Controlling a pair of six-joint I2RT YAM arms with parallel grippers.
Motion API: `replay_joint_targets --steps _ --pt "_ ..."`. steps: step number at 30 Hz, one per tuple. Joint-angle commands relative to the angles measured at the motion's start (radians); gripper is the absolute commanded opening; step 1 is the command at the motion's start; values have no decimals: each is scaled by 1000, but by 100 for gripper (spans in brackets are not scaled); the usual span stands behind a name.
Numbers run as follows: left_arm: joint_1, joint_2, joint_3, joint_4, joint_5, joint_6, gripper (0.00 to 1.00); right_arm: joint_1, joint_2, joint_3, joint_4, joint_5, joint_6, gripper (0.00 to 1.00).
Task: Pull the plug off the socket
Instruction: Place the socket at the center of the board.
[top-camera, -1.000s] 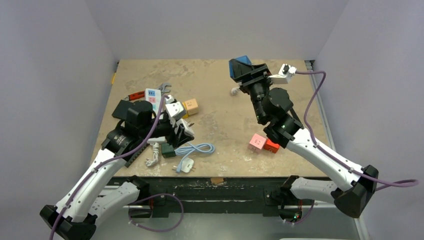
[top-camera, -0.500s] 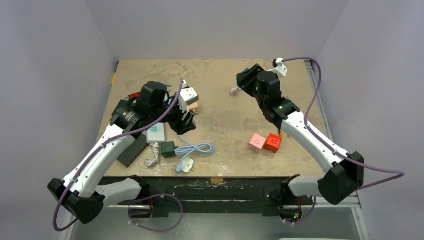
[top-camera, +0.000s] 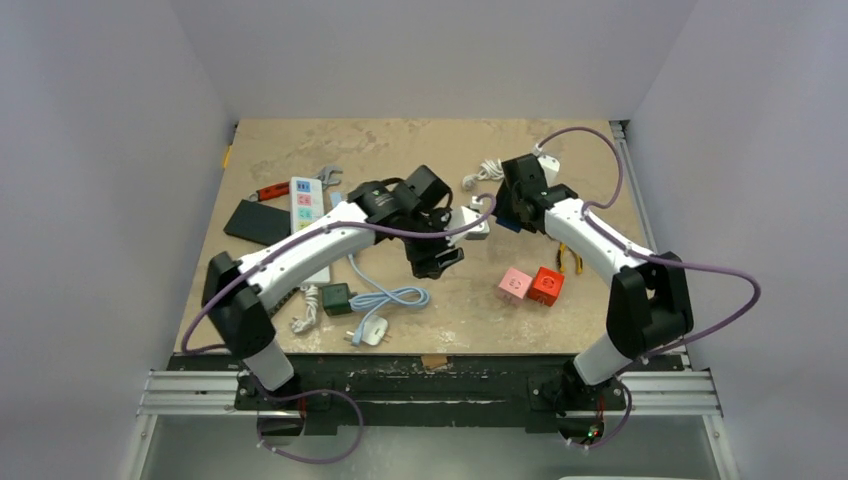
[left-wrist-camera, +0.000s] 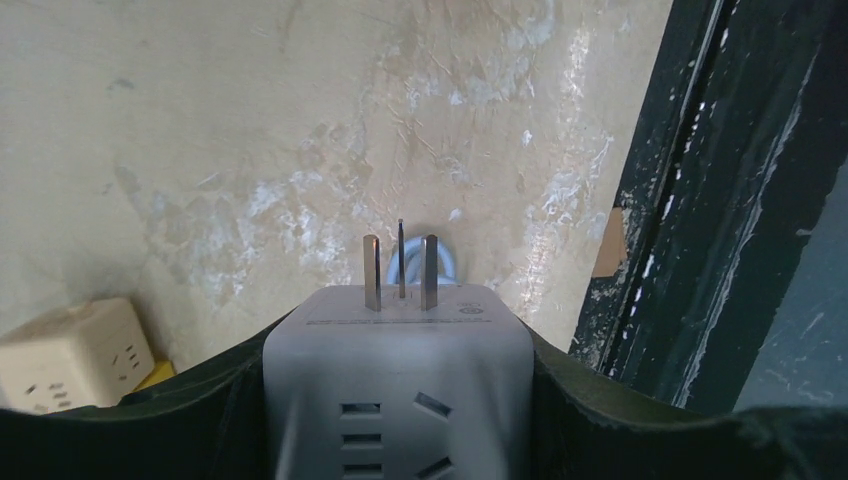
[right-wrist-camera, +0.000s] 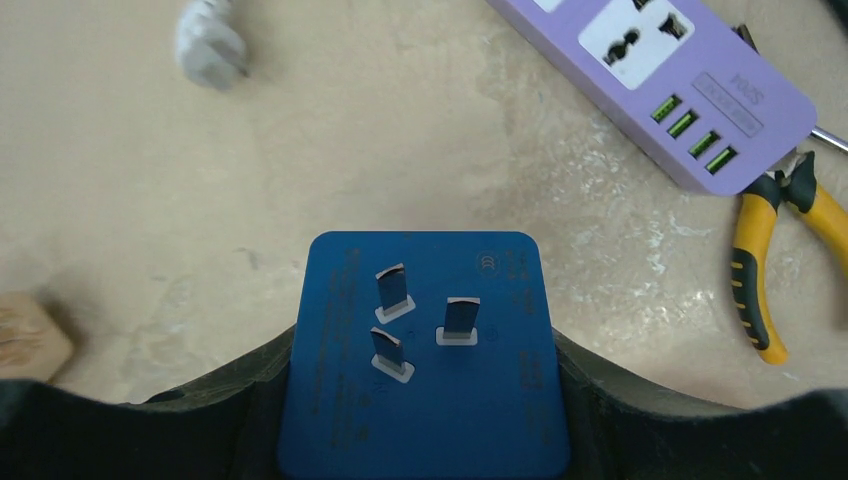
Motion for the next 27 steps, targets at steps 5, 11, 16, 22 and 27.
replay_joint_targets --steps 5,11,16,22,27 --pt "-64 193 123 -61 9 84 0 -34 144 73 -102 12 -24 0" --pt "-114 316 154 -38 -32 79 0 -57 220 85 -113 10 -18 0" --pt "-122 377 153 34 -21 62 0 -97 250 65 -88 -39 -22 0" --pt "-127 411 85 171 -34 65 3 -151 263 60 -69 -152 -55 25" --pt "-128 423 53 239 -31 55 10 -159 249 72 -63 -195 -90 54"
